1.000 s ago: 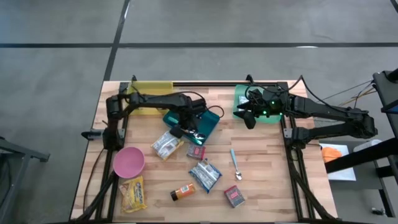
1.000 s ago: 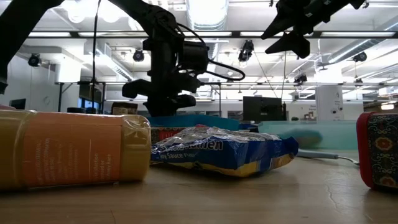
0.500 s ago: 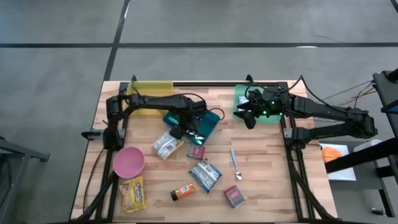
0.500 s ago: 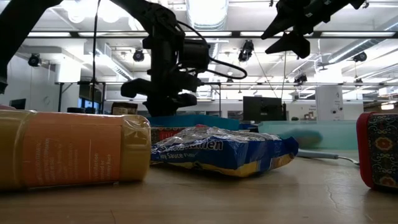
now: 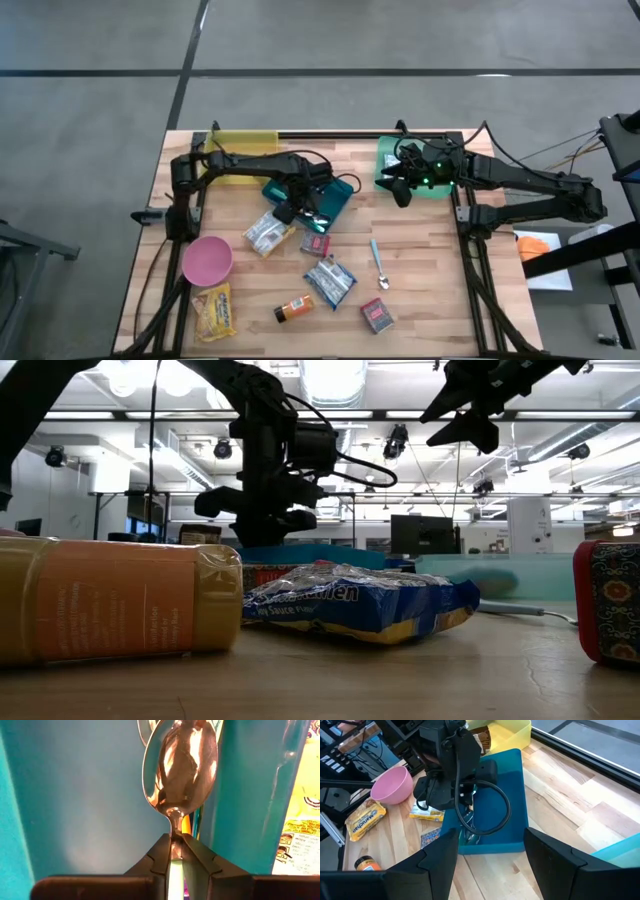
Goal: Pick & Place Food Item
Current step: Put the light green spoon into the blue bin, then adjust the blue bin
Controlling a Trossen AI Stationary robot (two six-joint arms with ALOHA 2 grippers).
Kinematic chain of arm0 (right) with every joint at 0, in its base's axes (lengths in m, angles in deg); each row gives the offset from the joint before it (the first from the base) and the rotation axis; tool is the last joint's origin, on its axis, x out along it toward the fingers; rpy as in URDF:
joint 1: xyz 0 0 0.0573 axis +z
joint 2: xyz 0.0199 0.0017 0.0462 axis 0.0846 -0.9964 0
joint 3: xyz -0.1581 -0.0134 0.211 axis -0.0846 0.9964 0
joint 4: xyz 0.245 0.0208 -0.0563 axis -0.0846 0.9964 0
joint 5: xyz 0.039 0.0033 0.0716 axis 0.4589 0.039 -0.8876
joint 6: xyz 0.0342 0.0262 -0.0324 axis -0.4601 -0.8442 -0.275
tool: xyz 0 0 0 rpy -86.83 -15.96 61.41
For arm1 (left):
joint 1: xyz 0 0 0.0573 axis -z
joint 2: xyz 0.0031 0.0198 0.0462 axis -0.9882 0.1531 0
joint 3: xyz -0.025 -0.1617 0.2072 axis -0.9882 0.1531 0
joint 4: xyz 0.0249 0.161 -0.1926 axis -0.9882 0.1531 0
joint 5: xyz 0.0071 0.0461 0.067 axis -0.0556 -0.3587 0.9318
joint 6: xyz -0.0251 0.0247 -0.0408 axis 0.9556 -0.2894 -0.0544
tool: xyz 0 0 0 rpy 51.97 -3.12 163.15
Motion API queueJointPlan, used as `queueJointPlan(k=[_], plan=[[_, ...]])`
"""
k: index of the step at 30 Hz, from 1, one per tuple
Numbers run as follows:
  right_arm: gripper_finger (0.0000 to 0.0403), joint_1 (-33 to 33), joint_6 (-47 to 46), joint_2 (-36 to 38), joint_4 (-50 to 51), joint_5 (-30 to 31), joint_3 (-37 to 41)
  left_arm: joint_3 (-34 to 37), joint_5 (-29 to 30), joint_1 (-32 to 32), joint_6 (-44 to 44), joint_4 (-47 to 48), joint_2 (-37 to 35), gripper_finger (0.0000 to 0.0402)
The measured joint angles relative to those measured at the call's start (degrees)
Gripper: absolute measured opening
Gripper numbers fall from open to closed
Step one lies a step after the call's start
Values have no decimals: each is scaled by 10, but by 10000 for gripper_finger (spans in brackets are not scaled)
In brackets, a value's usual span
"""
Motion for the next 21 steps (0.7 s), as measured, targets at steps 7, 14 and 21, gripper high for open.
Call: queueJointPlan(k=[7, 14, 21], plan=[[221, 0, 0, 0, 0, -1, 0, 0, 0, 0, 0, -1, 0, 101], [221, 0, 0, 0, 0, -1, 0, 0, 3, 0, 9, -1, 0, 146], [221, 0, 0, 0, 0, -1, 0, -44, 86, -4, 87, 33, -8, 156]])
